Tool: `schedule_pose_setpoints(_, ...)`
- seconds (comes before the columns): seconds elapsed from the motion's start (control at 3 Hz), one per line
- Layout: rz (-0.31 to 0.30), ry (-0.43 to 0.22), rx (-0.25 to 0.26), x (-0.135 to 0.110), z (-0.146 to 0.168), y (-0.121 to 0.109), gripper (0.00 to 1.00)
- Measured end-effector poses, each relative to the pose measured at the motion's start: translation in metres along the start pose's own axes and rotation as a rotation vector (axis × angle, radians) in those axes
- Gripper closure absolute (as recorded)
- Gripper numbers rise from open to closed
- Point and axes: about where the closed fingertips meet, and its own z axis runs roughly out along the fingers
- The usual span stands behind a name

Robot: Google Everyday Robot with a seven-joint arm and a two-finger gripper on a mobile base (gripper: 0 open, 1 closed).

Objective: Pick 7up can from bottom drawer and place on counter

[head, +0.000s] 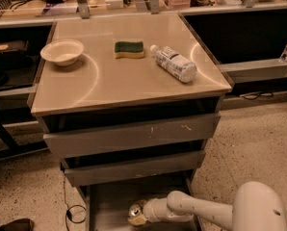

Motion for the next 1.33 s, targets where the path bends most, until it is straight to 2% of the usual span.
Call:
schedule_pose_setpoints(0.33, 0.046, -0.018, 0.000, -0.021, -0.011, 0.011, 1.00)
schedule_pose_setpoints(0.67, 0.100, -0.031, 0.016, -0.054, -0.031, 0.026, 1.00)
schedule_pose_setpoints(1.33, 0.113, -0.072, 0.076, -0.126, -0.096, 0.076, 1.00)
